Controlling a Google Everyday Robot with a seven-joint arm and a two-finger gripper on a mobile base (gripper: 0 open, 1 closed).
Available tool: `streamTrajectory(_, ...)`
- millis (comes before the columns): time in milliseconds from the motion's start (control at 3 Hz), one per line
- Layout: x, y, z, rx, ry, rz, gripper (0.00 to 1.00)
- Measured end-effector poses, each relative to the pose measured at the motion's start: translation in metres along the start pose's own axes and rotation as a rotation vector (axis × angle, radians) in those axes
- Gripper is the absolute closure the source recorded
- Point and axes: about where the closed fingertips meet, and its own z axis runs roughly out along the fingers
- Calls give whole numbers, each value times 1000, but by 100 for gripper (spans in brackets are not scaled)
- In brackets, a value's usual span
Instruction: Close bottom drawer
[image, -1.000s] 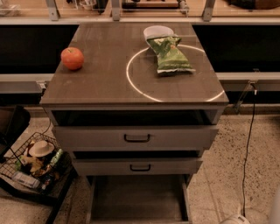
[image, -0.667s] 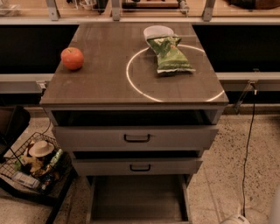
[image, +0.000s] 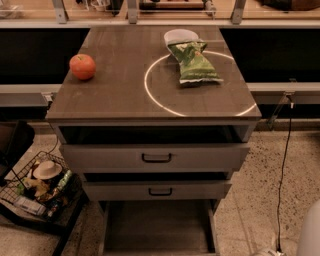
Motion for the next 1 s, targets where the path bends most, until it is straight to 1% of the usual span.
streamTrajectory(333, 3, -4, 17, 10, -6, 8, 100)
streamTrajectory(667, -9, -7, 35, 11, -29, -6, 100)
streamTrajectory(1000, -29, -14, 53, 9, -58, -31, 100)
